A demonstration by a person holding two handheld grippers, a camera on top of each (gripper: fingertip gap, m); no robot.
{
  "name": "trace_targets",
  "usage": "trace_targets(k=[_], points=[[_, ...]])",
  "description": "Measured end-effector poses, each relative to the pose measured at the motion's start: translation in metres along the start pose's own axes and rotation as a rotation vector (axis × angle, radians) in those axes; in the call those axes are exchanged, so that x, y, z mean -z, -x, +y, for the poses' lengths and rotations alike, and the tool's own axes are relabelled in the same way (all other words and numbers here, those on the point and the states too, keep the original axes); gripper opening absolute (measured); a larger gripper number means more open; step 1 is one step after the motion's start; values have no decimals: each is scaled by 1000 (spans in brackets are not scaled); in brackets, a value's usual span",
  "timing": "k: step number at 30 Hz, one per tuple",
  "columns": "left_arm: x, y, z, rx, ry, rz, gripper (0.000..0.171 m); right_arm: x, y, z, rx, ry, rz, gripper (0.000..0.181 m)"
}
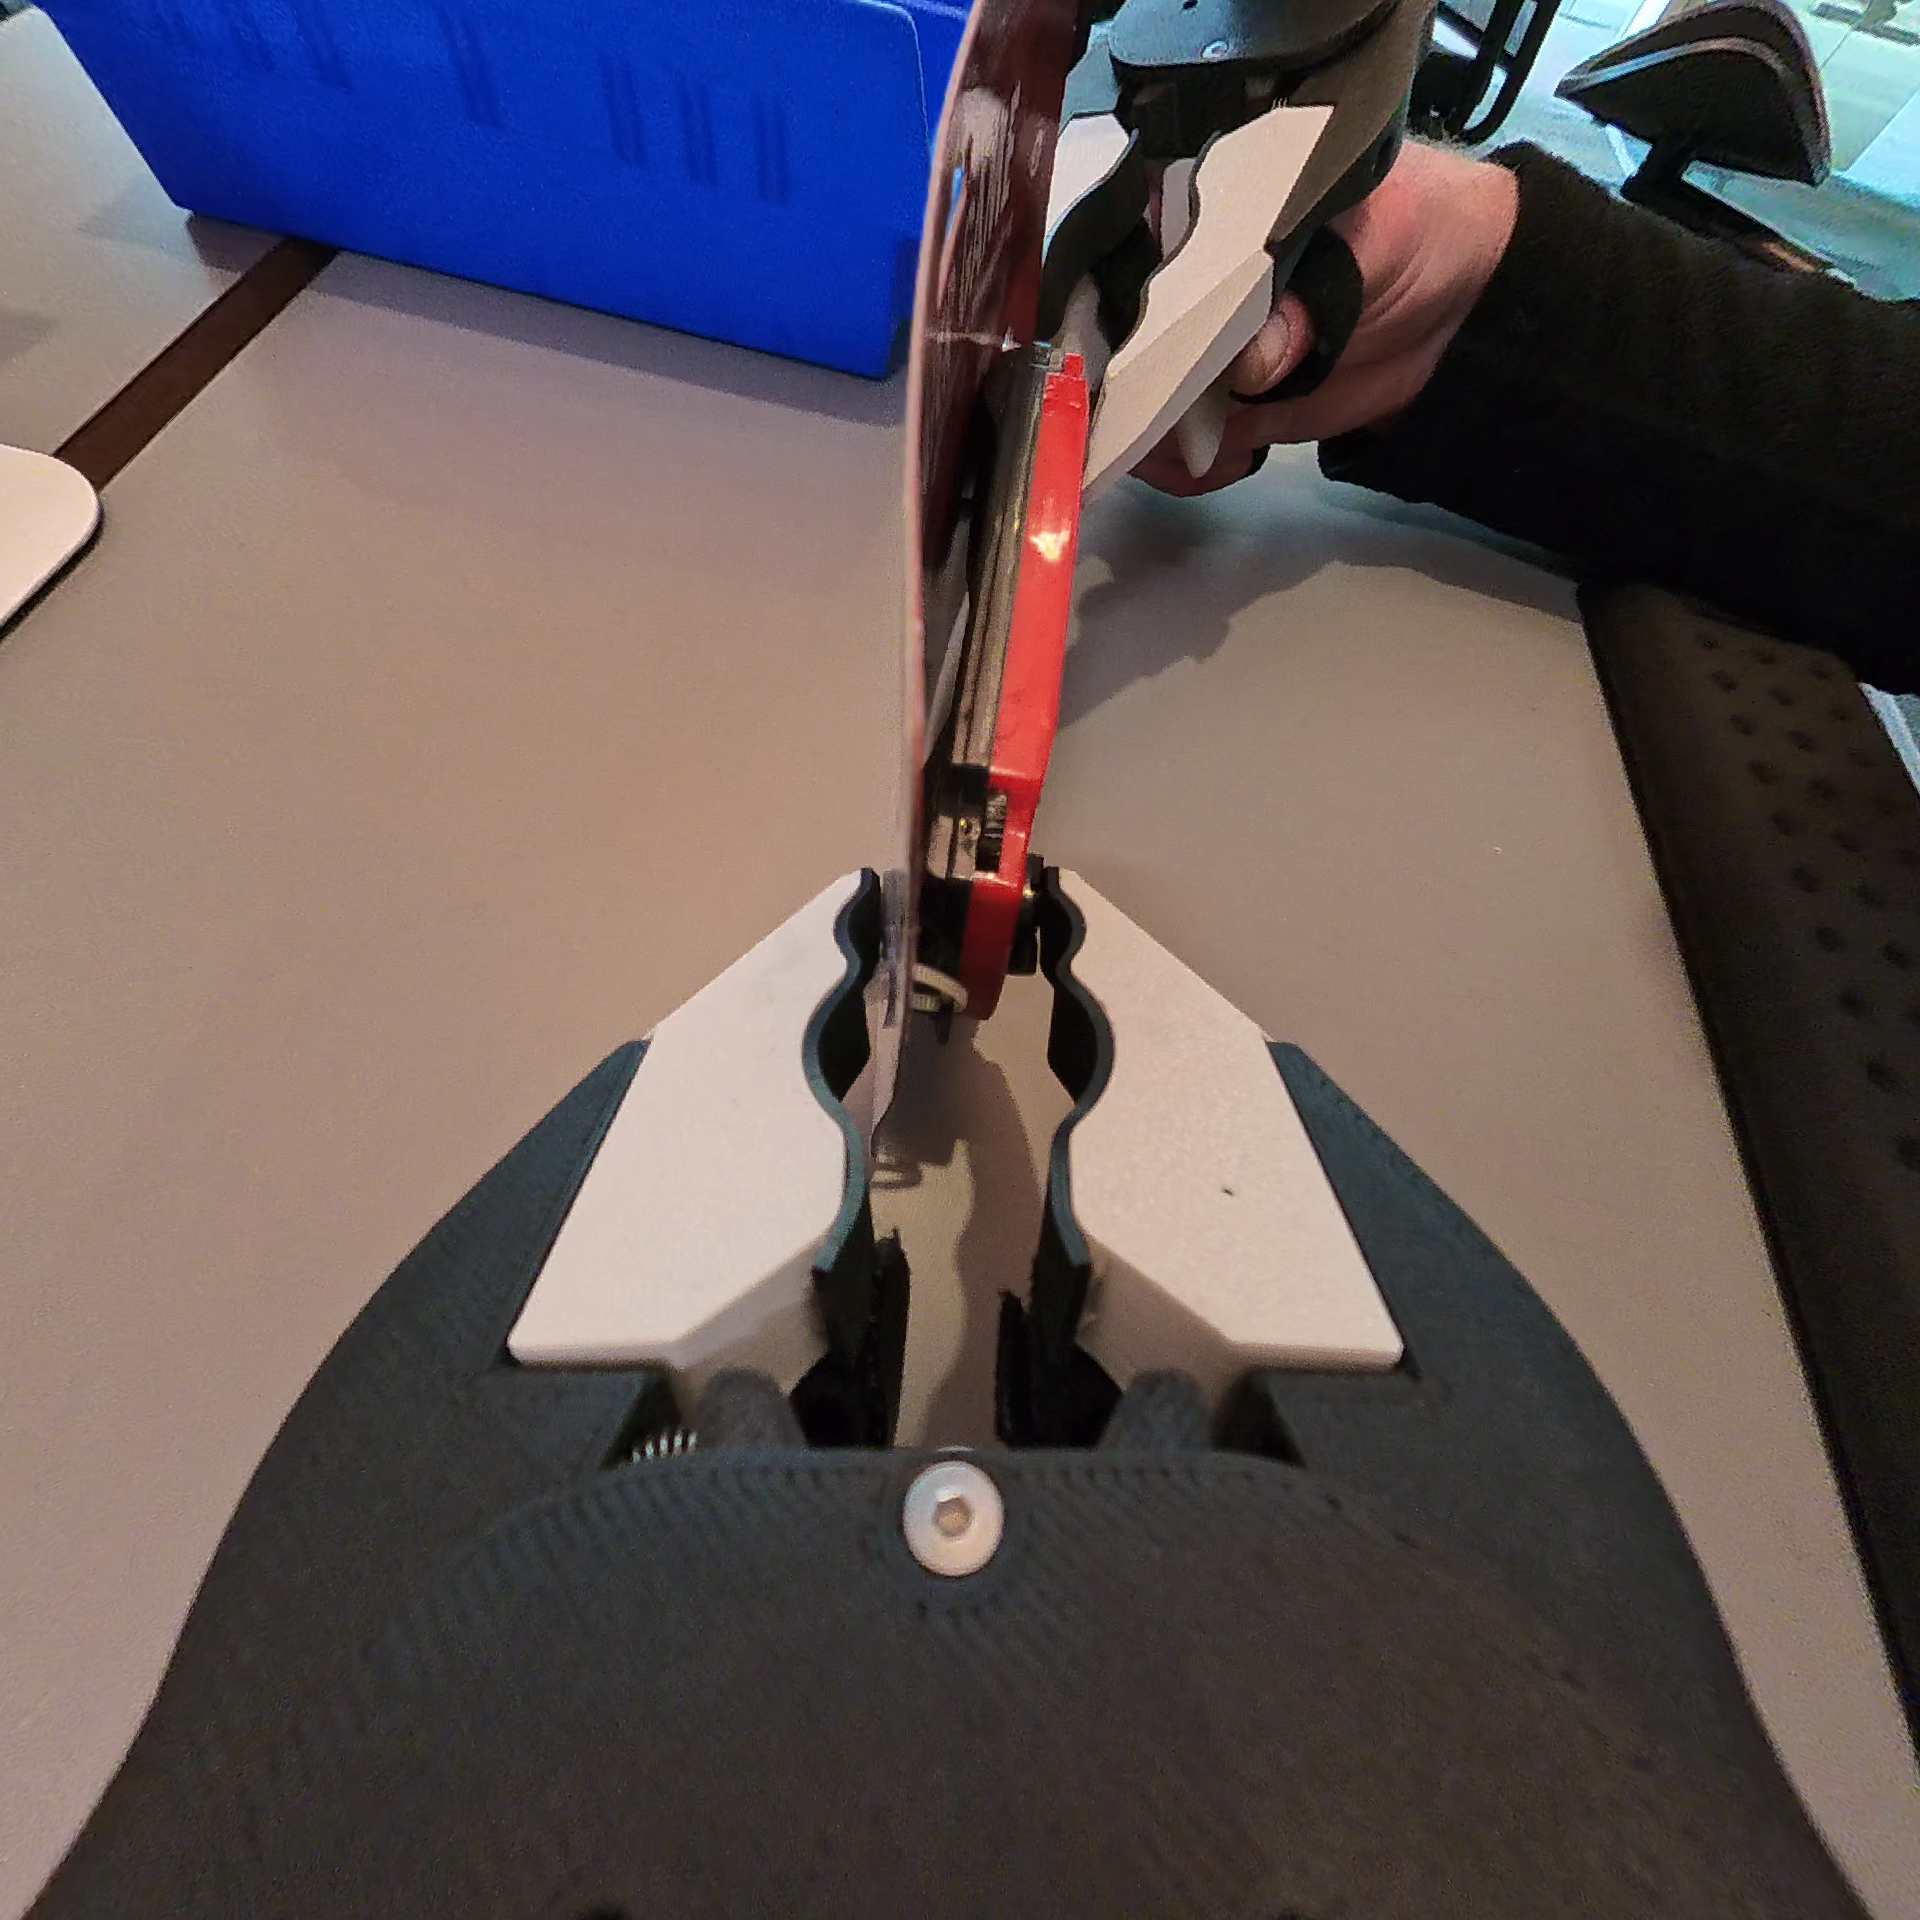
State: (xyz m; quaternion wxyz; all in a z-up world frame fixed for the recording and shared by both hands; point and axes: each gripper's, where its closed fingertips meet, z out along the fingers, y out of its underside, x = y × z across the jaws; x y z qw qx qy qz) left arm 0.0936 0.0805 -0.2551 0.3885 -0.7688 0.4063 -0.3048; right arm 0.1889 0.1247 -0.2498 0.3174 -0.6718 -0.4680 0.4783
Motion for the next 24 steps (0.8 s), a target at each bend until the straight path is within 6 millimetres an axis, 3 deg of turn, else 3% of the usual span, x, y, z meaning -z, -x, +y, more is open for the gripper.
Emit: trace_targets(k=[24], points=[[-4,-4,-4,28,-3,28,28,3,-1,-3,-6,-14,-8,38]])
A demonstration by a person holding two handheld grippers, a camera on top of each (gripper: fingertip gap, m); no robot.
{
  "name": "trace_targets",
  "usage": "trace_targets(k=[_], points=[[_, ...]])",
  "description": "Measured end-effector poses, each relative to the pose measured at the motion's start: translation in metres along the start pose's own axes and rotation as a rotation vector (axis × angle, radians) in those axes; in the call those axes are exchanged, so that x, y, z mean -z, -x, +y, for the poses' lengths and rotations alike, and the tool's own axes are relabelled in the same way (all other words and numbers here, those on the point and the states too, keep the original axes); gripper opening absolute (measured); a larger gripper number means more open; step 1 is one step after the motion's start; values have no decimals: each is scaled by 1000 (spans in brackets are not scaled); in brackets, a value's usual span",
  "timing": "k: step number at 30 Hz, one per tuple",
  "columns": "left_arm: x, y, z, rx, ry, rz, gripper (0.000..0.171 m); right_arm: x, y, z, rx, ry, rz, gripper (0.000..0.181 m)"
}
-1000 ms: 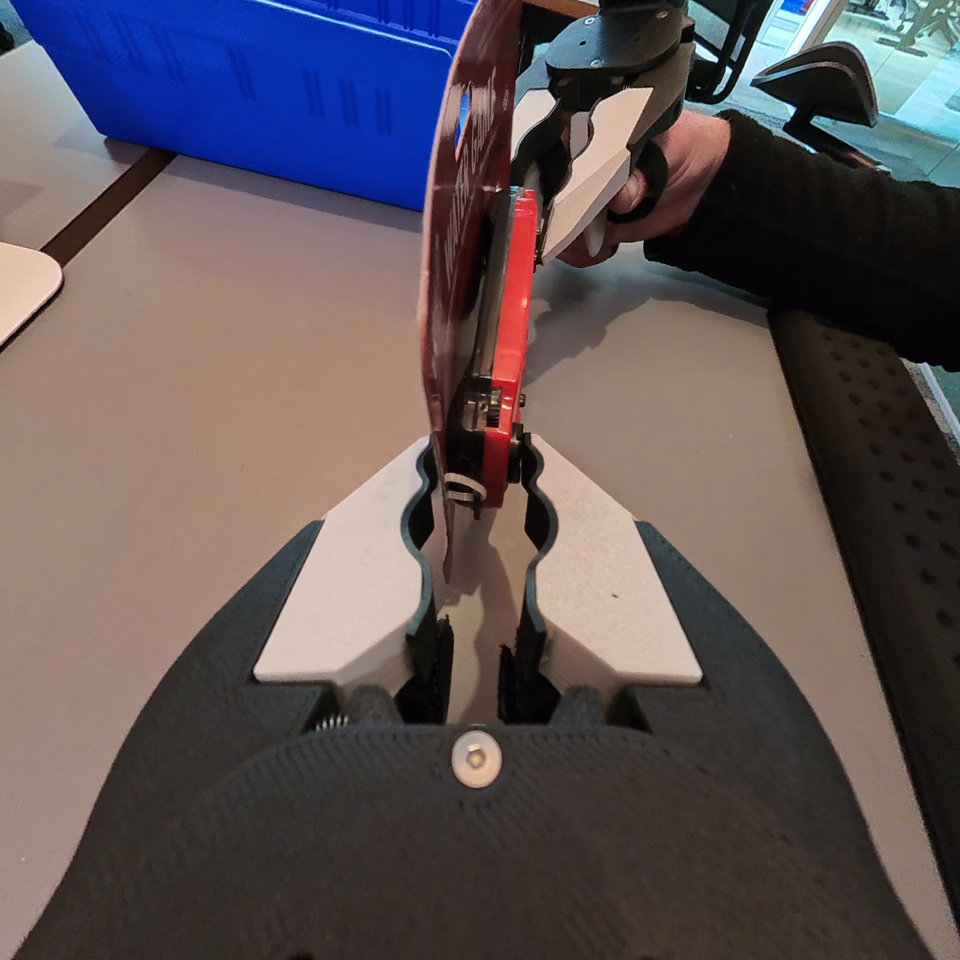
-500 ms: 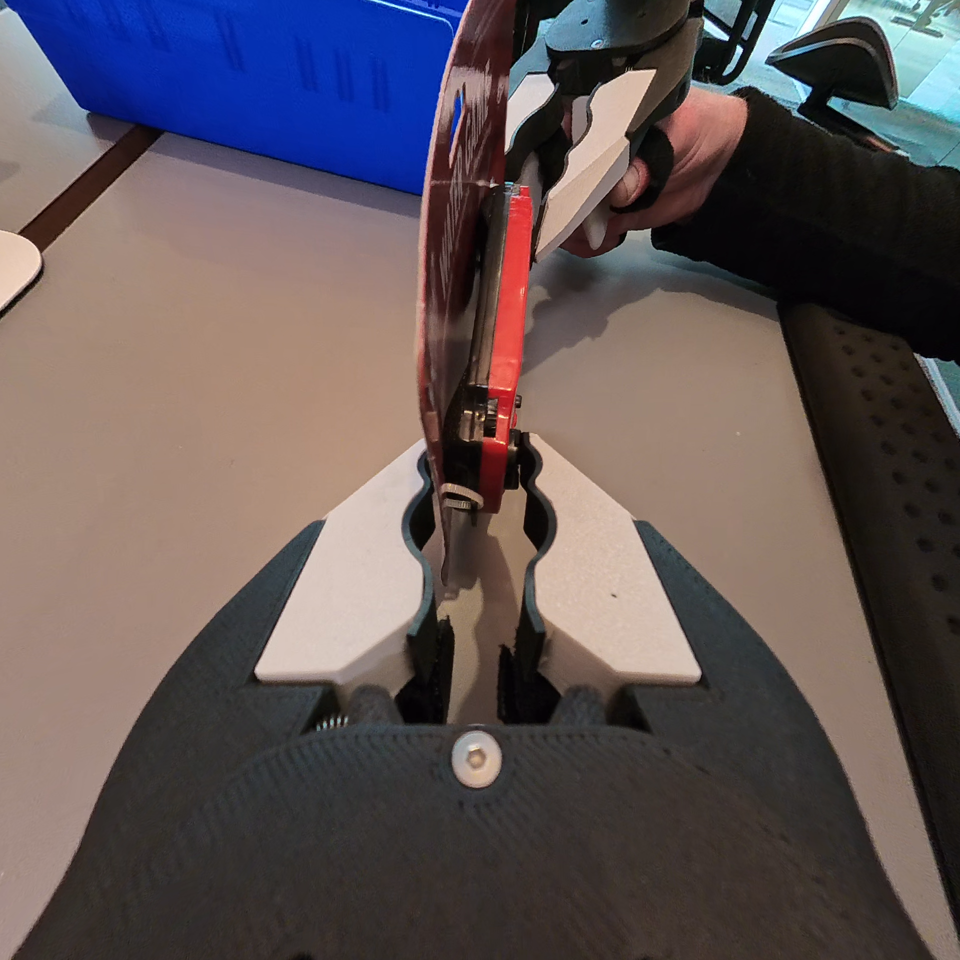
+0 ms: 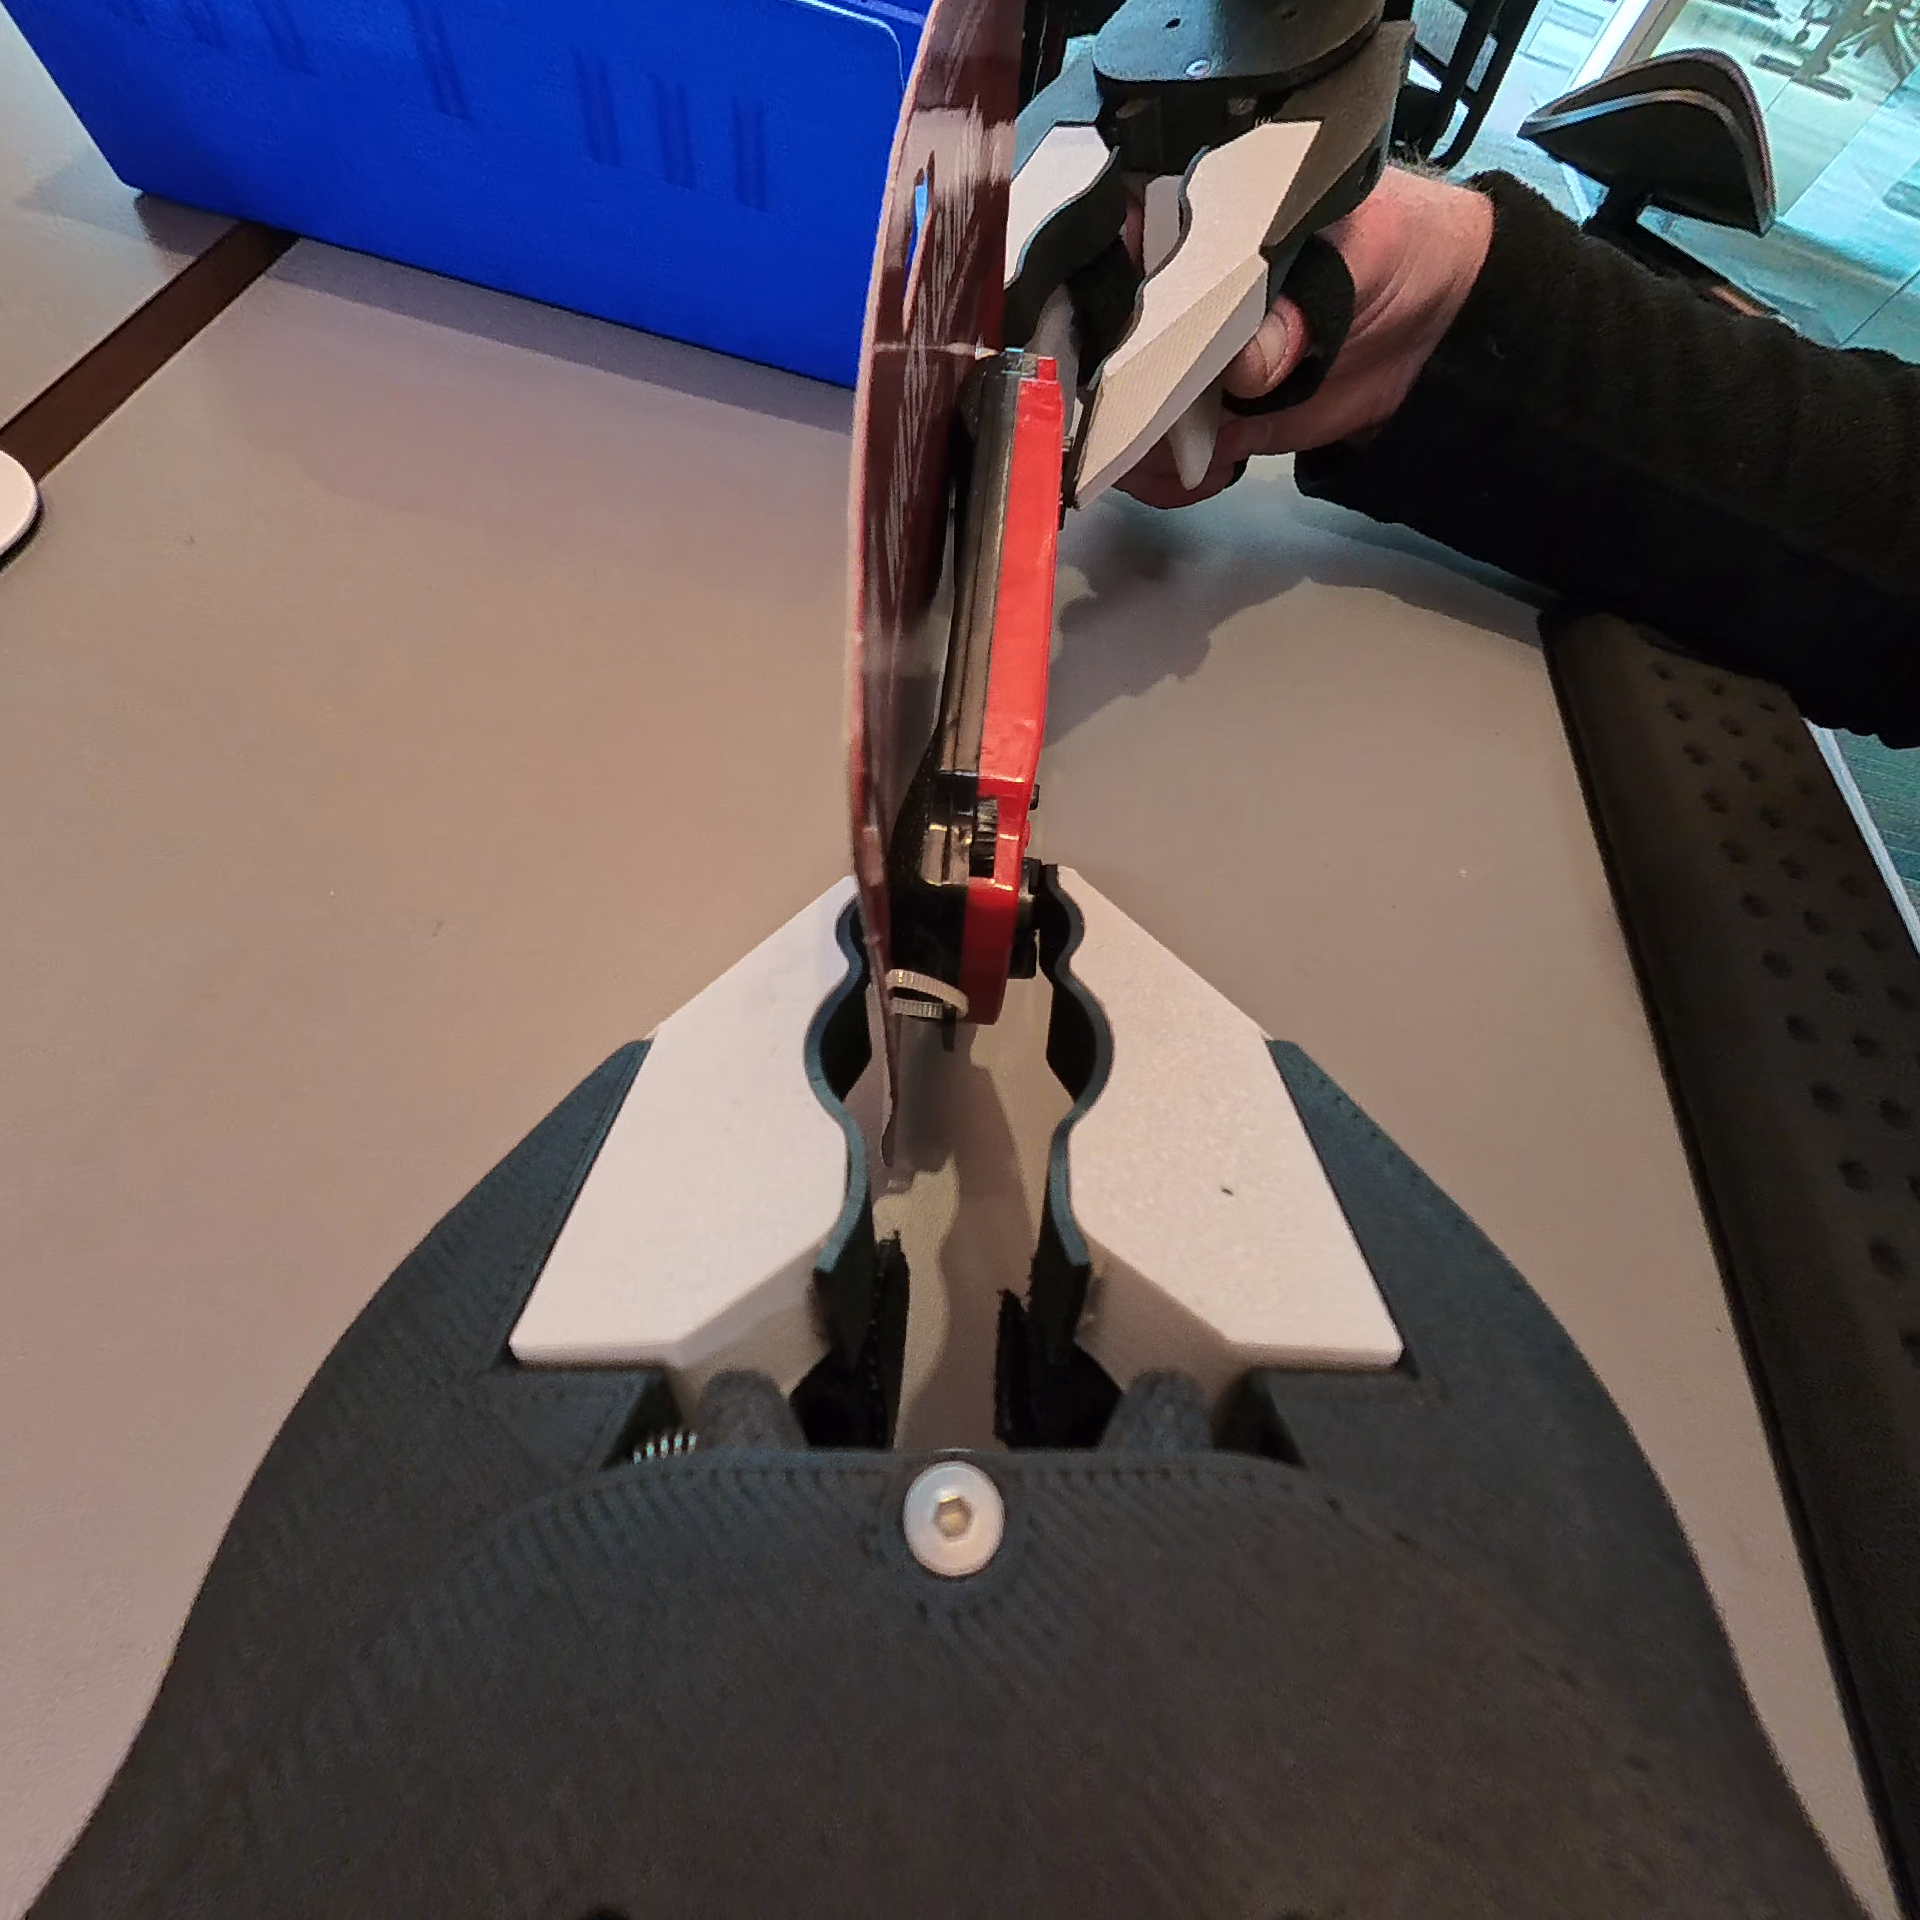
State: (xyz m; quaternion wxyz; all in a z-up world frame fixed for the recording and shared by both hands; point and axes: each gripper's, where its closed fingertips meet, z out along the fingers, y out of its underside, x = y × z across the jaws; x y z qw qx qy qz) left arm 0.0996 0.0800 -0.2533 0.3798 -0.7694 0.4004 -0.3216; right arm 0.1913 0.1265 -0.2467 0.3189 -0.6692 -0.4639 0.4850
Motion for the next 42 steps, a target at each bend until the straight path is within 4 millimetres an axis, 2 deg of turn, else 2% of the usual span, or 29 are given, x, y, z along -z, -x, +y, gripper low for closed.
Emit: trace_targets(k=[21,34,42], points=[[-1,-1,0,-35,26,-20,27,1,-3,-1,-25,-20,-5,39],[3,-2,-13,-42,46,-35,28,2,-4,4,-51,-4,-35,35],[4,0,-14,-20,35,-35,28,1,0,6,-14,24,-30,32]])
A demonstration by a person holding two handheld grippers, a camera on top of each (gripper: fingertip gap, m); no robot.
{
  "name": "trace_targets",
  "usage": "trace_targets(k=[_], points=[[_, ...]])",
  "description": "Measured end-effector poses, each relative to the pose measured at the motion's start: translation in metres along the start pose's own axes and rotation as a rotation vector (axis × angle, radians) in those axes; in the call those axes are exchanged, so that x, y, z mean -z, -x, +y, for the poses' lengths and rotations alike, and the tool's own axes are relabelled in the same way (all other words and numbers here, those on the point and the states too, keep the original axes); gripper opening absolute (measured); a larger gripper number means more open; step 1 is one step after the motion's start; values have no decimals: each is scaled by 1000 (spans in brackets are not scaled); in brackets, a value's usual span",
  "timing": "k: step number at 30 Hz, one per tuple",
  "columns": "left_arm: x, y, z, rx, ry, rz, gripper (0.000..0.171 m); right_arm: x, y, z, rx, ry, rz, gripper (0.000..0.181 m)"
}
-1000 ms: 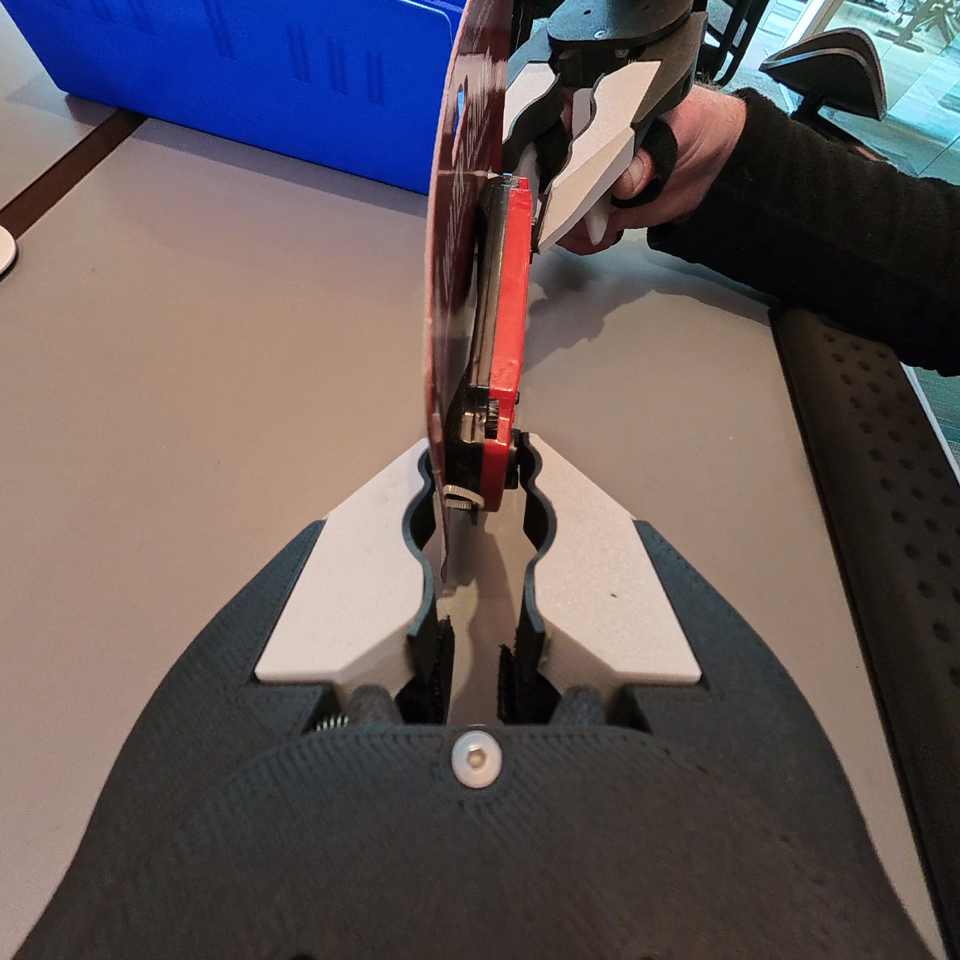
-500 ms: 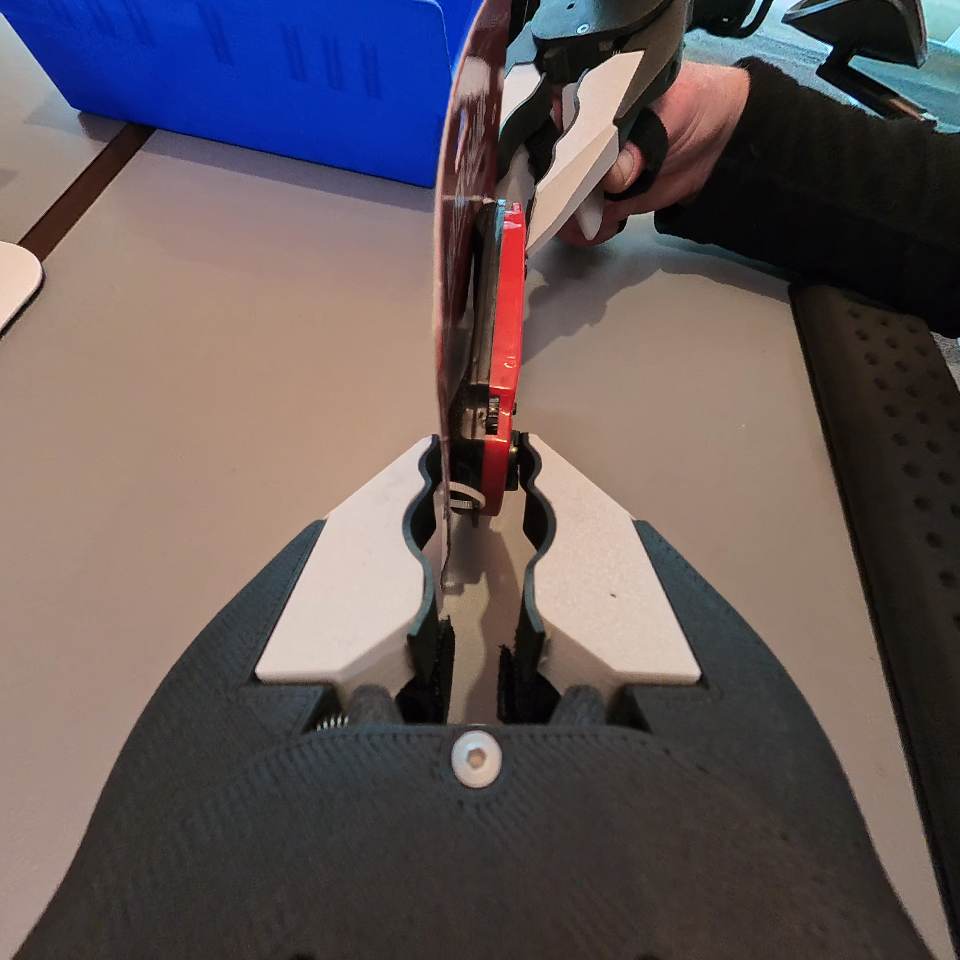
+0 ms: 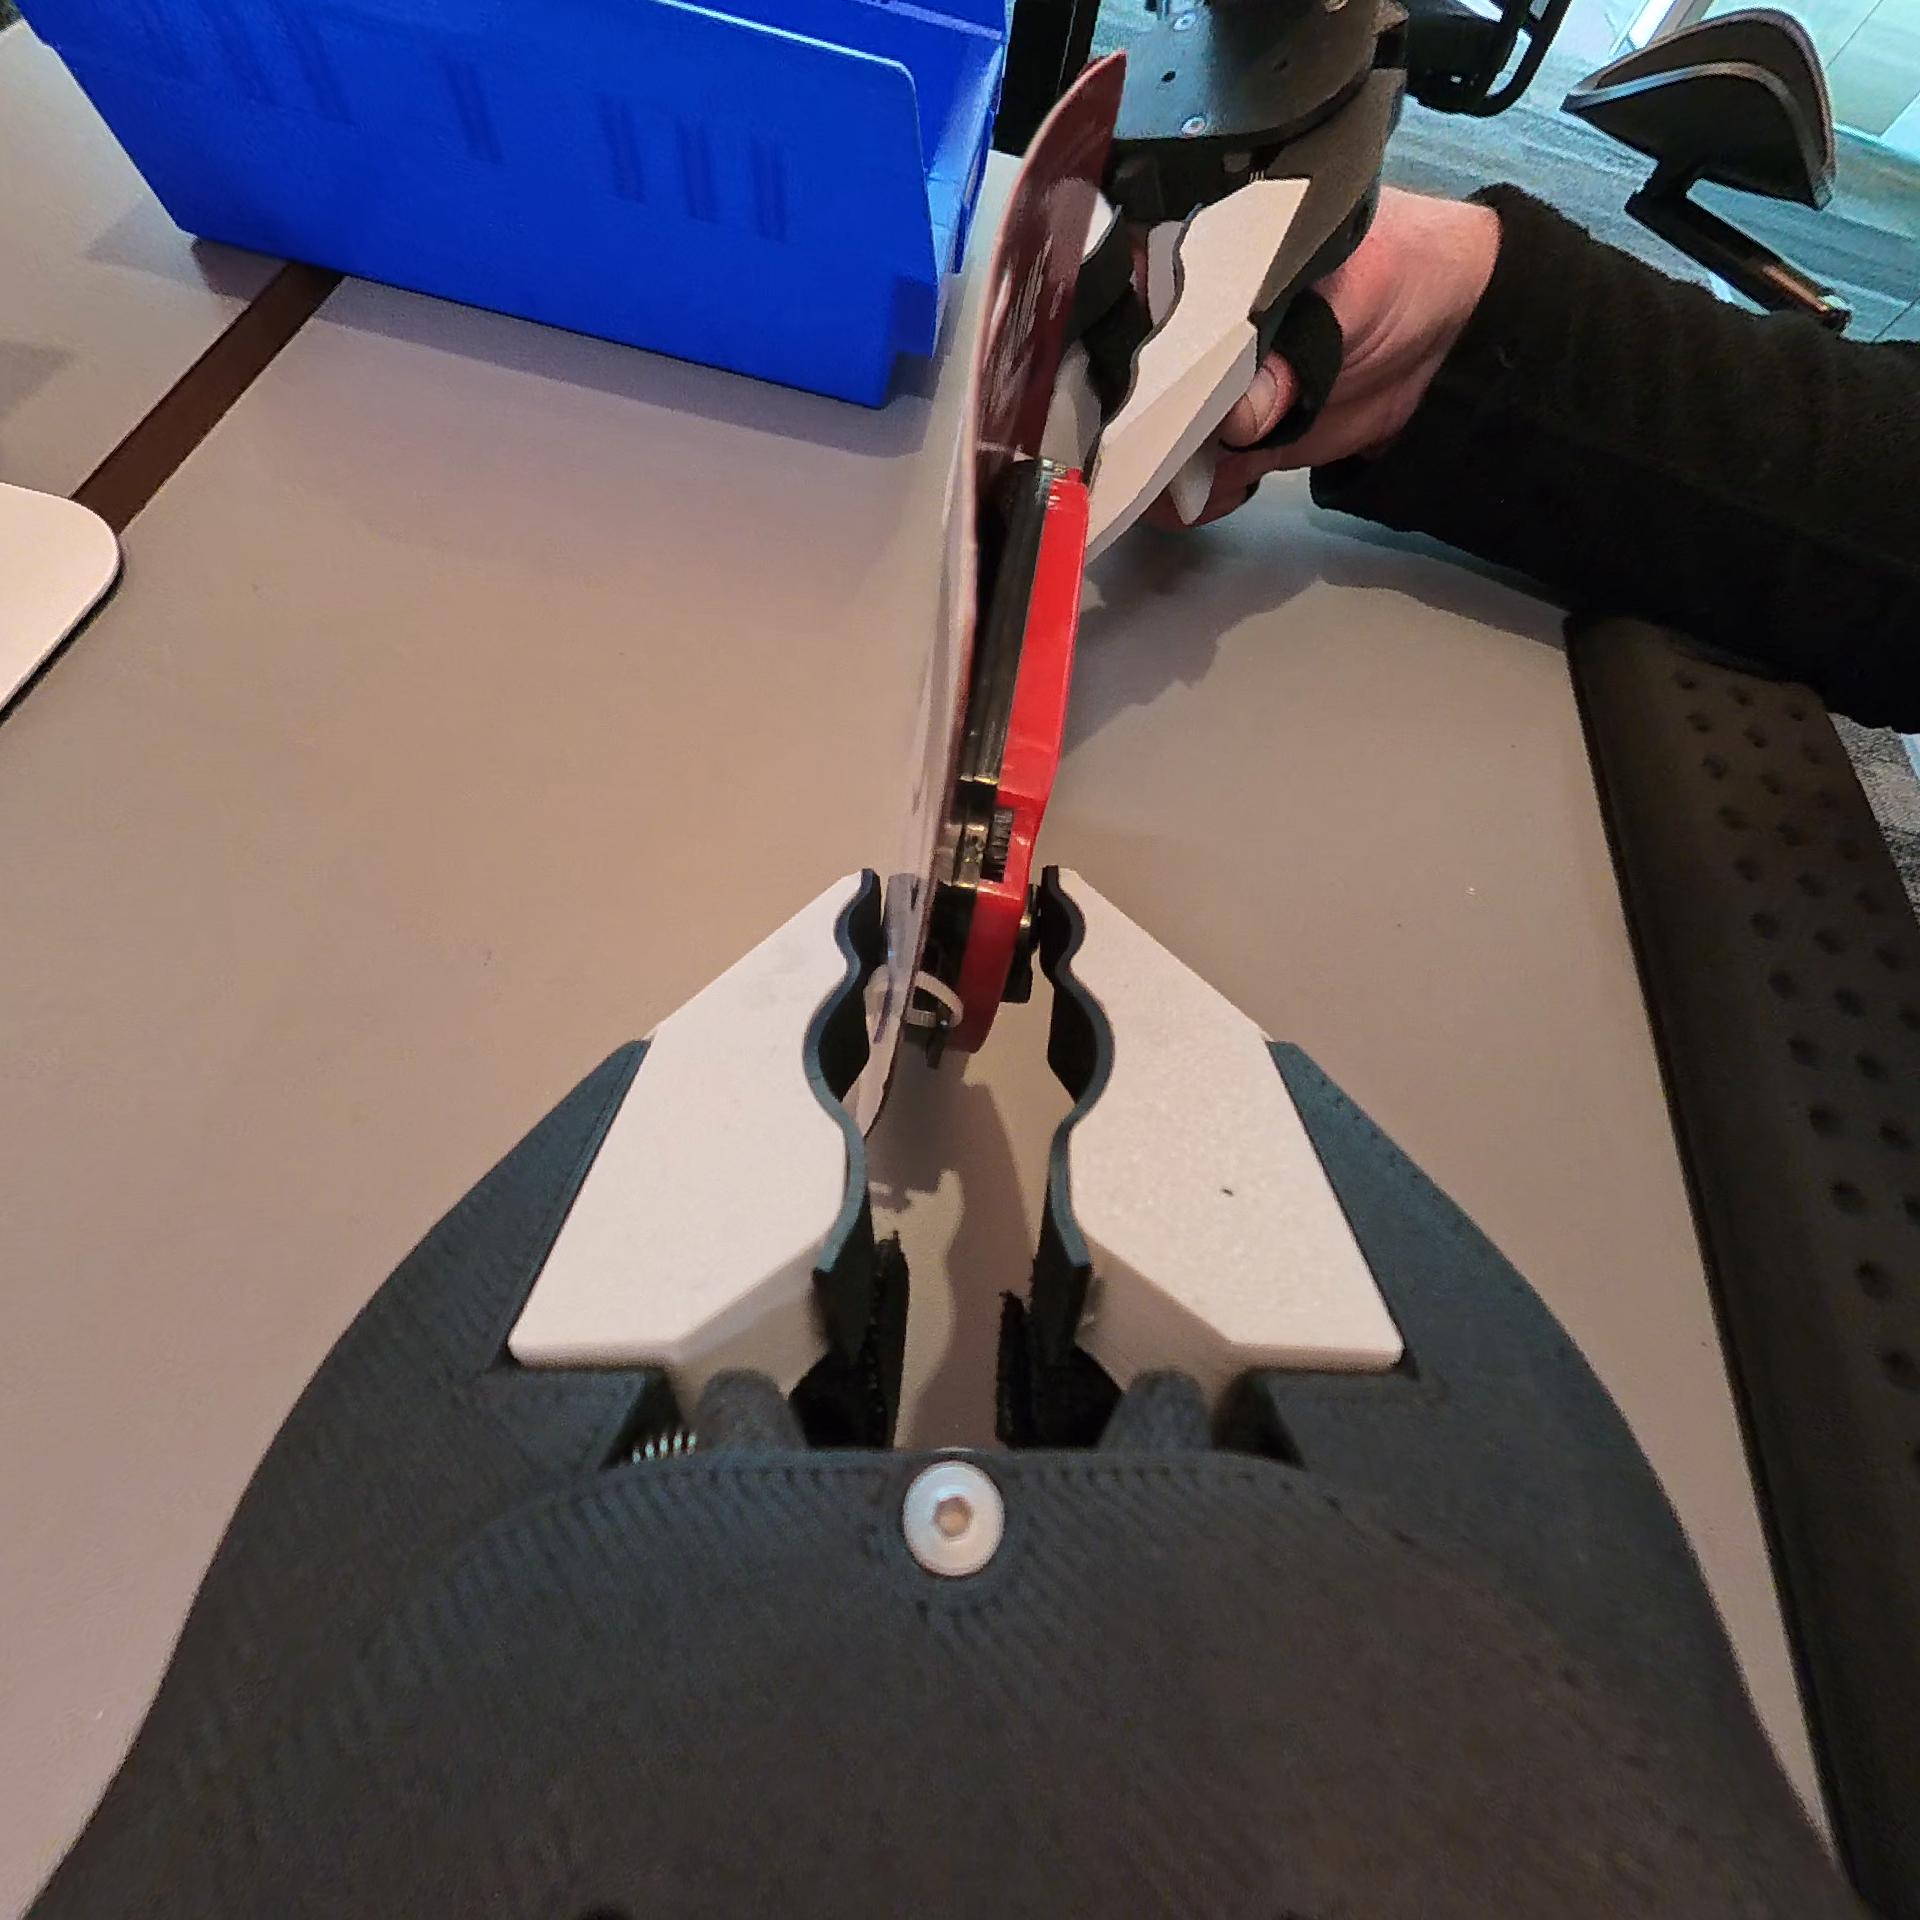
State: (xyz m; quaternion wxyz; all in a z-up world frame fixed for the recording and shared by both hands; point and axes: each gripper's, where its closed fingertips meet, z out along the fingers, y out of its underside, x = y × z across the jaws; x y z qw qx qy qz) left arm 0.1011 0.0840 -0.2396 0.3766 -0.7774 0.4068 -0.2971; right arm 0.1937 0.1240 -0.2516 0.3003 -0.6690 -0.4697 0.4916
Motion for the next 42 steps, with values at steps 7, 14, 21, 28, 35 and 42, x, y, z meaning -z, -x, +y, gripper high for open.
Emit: trace_targets(k=[7,14,21,28,35,42], points=[[-2,1,3,14,6,8,28,0,-2,1,24,2,20,37],[-5,9,9,113,-28,64,28,-3,-5,7,102,60,72,40],[-7,20,10,212,-88,135,28,-4,-13,15,142,110,117,35],[-6,24,10,247,-110,167,28,-5,-12,10,109,78,96,42],[-6,27,10,276,-118,177,28,-8,-18,7,78,46,115,38],[-5,30,10,303,-132,188,28,-9,-19,4,51,19,112,38]])
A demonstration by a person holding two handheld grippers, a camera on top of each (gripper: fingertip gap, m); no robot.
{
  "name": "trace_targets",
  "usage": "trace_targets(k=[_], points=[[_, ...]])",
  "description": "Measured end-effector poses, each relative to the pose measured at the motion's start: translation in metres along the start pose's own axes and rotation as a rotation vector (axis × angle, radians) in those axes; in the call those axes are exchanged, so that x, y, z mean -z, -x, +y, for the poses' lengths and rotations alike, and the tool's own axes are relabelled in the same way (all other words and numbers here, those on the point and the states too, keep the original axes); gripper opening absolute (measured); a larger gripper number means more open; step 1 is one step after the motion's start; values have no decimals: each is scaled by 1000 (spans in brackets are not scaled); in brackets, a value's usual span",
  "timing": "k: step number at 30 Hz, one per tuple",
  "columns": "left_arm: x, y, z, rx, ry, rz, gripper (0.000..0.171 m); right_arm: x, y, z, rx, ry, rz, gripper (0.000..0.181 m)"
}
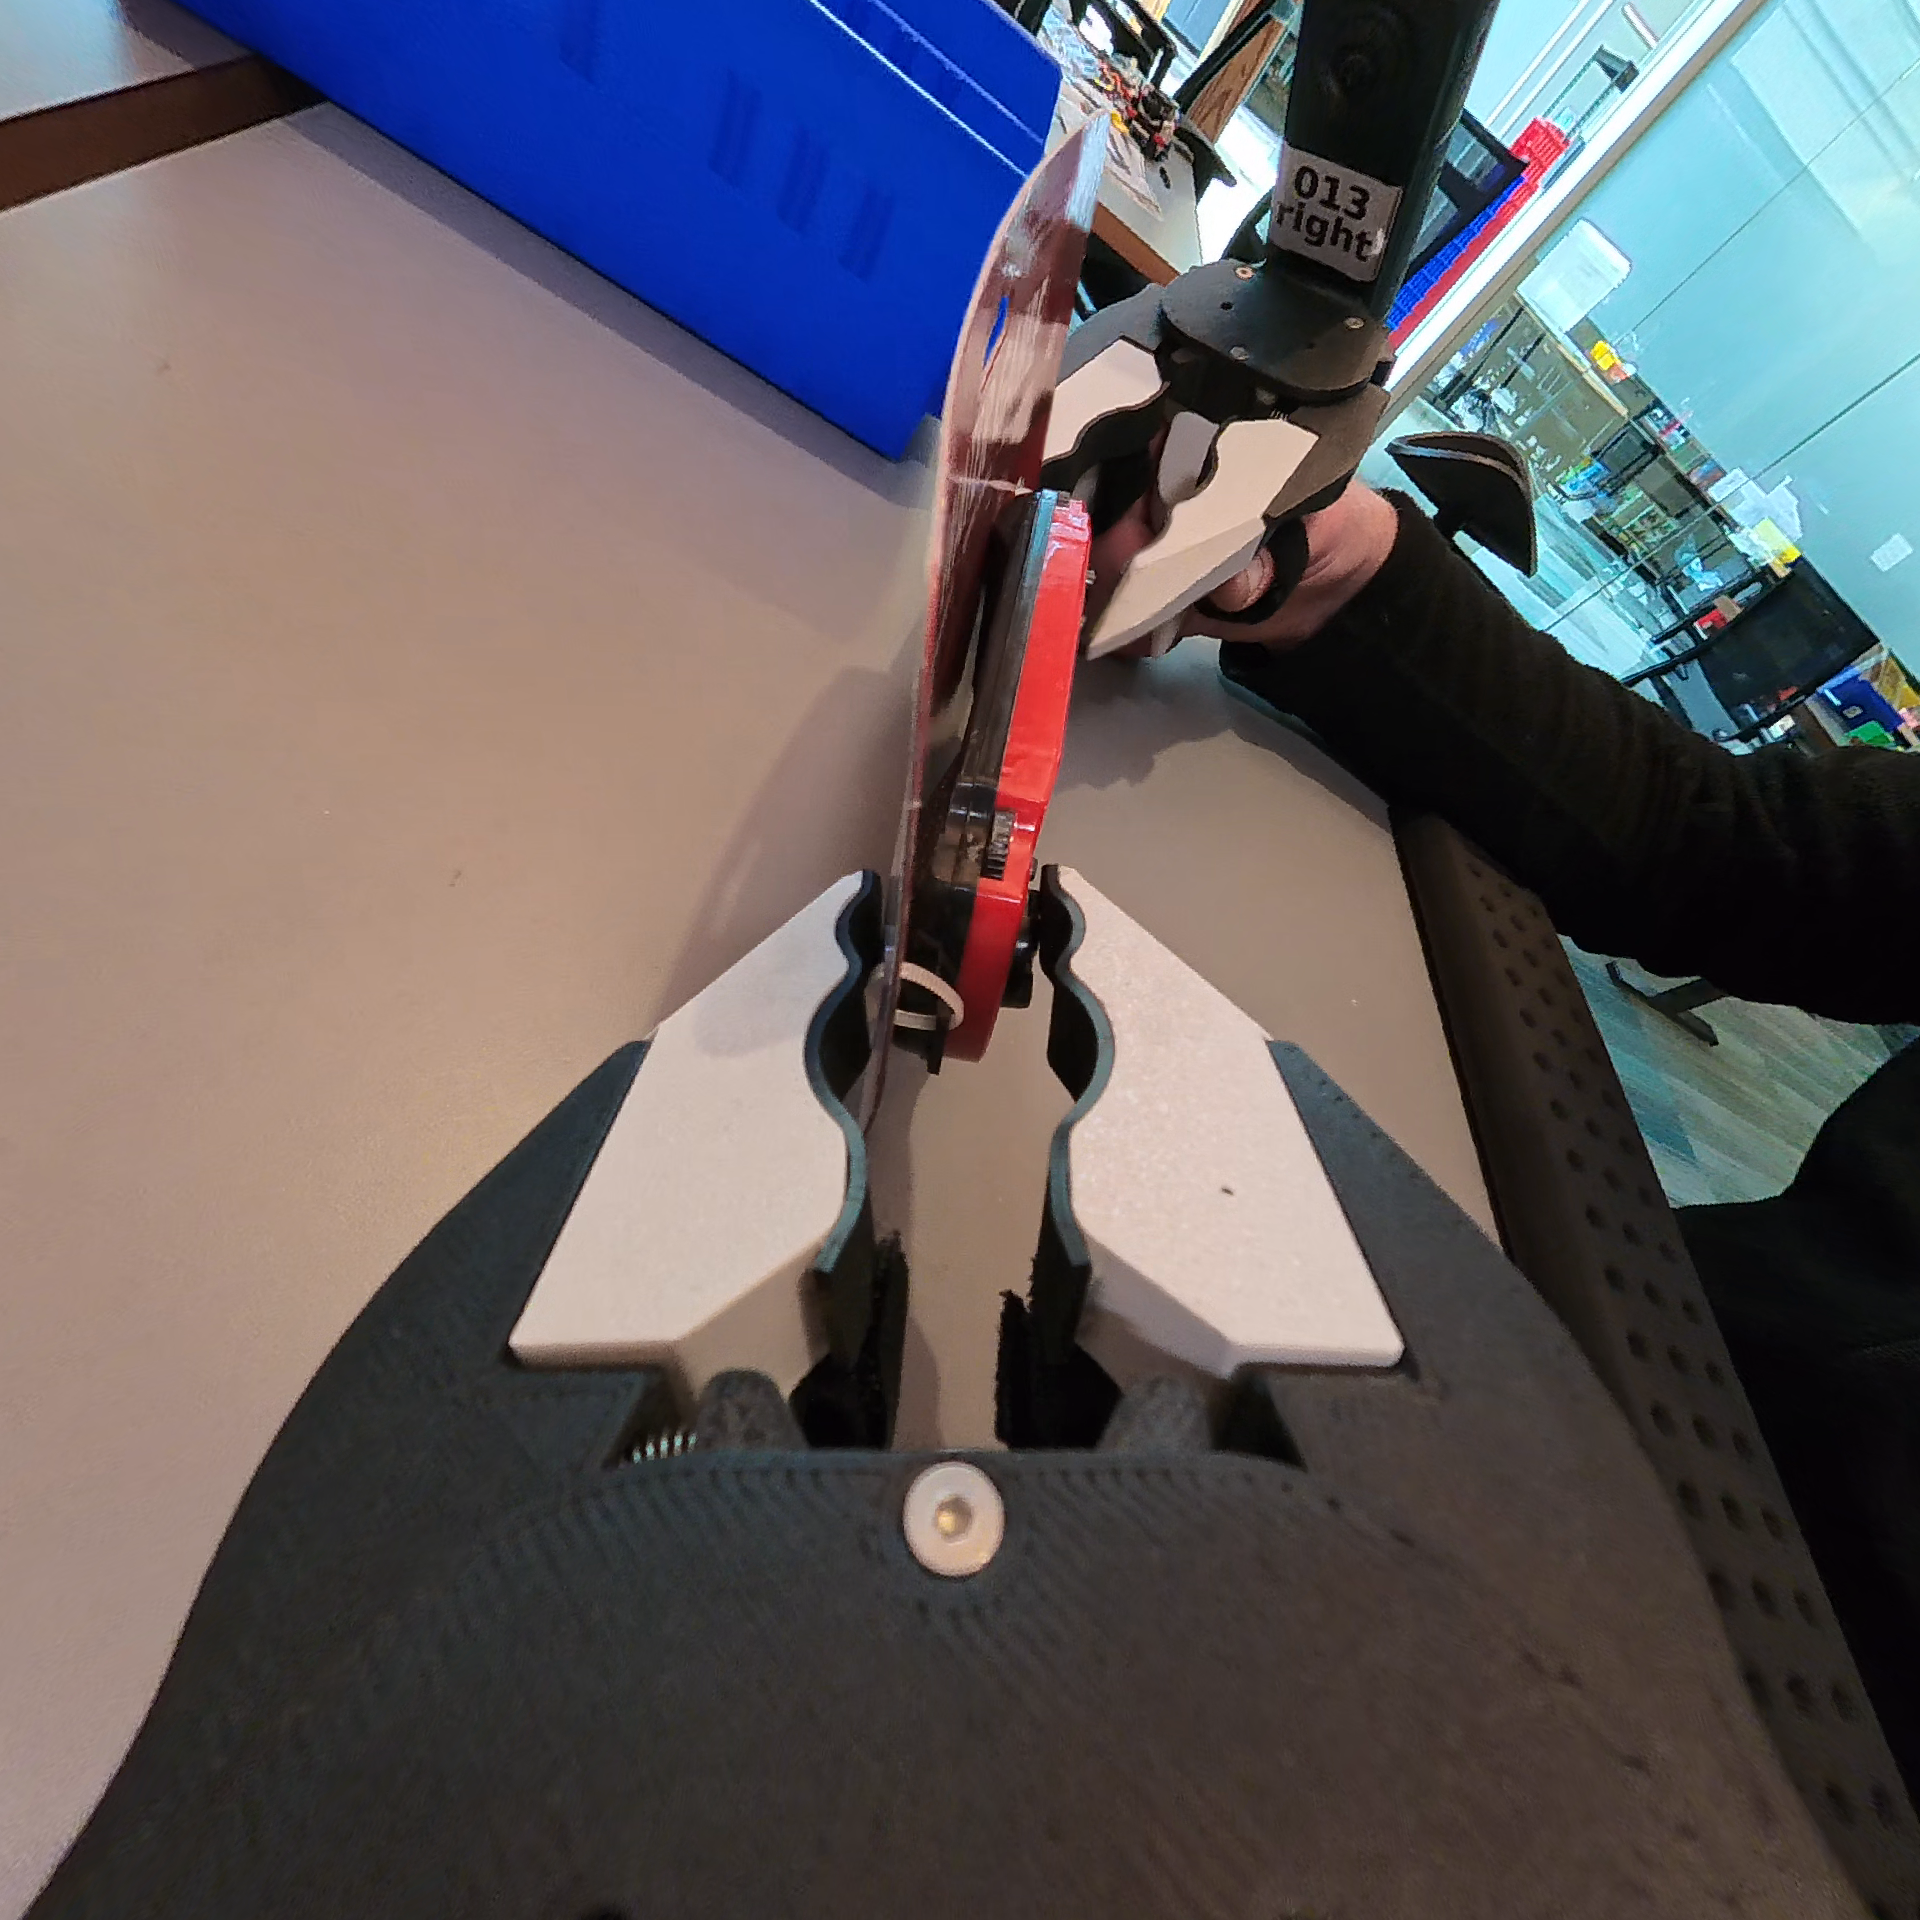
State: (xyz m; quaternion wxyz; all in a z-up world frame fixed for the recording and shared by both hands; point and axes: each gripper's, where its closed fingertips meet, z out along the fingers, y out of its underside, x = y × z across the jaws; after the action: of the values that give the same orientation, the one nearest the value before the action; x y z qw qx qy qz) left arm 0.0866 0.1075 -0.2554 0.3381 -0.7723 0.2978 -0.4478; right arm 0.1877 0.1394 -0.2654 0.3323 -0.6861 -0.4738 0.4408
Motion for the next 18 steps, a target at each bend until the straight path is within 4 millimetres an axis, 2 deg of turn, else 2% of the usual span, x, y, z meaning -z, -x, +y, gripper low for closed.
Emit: trace_targets(k=[18], points=[[1,2,0,-2,-2,-9,29,0,5,1,-1,18,-21,26]])
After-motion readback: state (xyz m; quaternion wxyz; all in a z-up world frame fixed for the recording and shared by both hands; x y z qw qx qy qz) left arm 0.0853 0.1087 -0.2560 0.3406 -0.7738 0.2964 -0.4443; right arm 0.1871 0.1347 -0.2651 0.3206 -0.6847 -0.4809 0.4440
